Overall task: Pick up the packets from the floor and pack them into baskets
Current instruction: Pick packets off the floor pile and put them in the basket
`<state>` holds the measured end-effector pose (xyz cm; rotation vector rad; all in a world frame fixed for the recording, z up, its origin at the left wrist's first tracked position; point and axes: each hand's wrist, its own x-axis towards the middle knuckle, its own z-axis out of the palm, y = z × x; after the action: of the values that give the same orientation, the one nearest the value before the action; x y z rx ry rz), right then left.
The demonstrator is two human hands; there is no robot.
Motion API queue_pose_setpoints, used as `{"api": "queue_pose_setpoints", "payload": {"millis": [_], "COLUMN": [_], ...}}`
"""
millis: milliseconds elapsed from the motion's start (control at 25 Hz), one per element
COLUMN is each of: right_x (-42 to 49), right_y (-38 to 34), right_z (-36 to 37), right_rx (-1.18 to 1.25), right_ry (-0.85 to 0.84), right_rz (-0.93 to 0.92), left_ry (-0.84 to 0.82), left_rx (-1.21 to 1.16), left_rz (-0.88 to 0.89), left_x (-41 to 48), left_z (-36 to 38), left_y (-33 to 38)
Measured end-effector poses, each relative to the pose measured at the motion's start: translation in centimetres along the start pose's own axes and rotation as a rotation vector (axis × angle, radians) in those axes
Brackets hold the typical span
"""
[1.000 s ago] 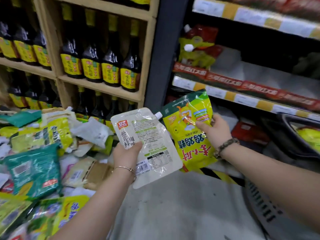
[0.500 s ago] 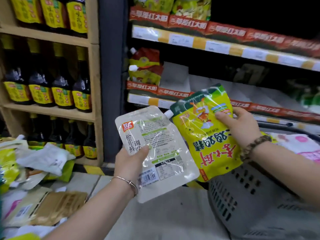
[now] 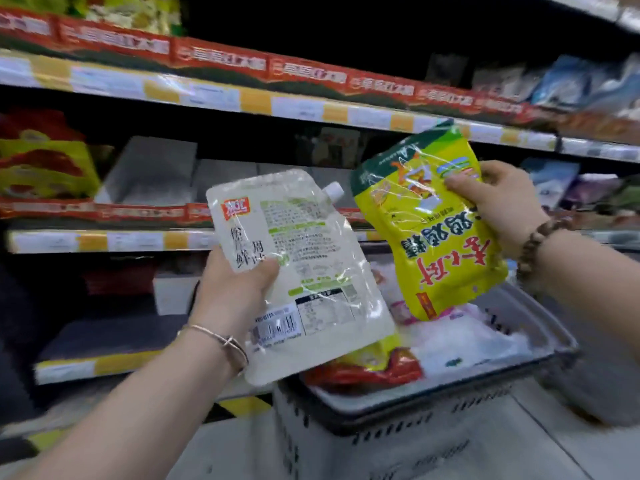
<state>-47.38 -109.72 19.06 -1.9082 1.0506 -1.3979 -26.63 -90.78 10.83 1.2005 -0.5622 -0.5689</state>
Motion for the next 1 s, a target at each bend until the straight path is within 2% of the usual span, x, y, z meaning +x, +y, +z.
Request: {"api": "queue_pose_setpoints", "payload": {"millis": [120,240,360,480,560,640,720,760,800,880,1000], "right_x": [4.2,7.7,9.5,10.1,10.2,10.3,9.7,9.2,8.7,7.6,6.2], "right_y": [6.7,14.2,19.4,22.2,22.7,22.8,22.8,23.0,23.2,23.3,23.5], "right_z": [-3.7,-5.9,-5.6,-3.6,-1.9,-0.3,0.9,1.2,1.2,1.1,1.5], "right_rx": [-0.049,-0.071,-0.053,-0.048,-0.089,-0.229,-0.467,-0.562,-0.626,-0.662,-0.699], "right_ry": [0.032,-0.047,-0.150,-0.204,-0.218,-0.226,-0.296,-0.338,-0.368,-0.453,-0.650], "right_rz": [0.120,0.327,0.534,0.585,0.544,0.453,0.364,0.320,0.262,0.100,-0.049], "left_ry": [-0.056,-0.063,-0.001,0.013,-0.015,-0.086,-0.147,-0.200,-0.288,-0.454,-0.449], "left_rx": [0.140,0.249,0.328,0.544,0.784,1.147,1.583,1.693,1.713,1.687,1.794], "left_rz": [-0.044,-0.129,-0.202,-0.262,-0.251,-0.208,-0.068,0.037,0.115,0.114,-0.007], "left_x": [1.9,4.5,6.8,8.8,9.7,9.9,9.0,8.4,7.7,6.6,7.0], "left_z": [6.3,12.7,17.4,20.2,21.7,23.3,24.8,25.4,26.0,26.6,26.5], "left_y": [-2.7,-5.3,-7.3,-8.9,-9.4,-9.2,-9.0,-9.2,-9.6,-10.7,-12.5]}}
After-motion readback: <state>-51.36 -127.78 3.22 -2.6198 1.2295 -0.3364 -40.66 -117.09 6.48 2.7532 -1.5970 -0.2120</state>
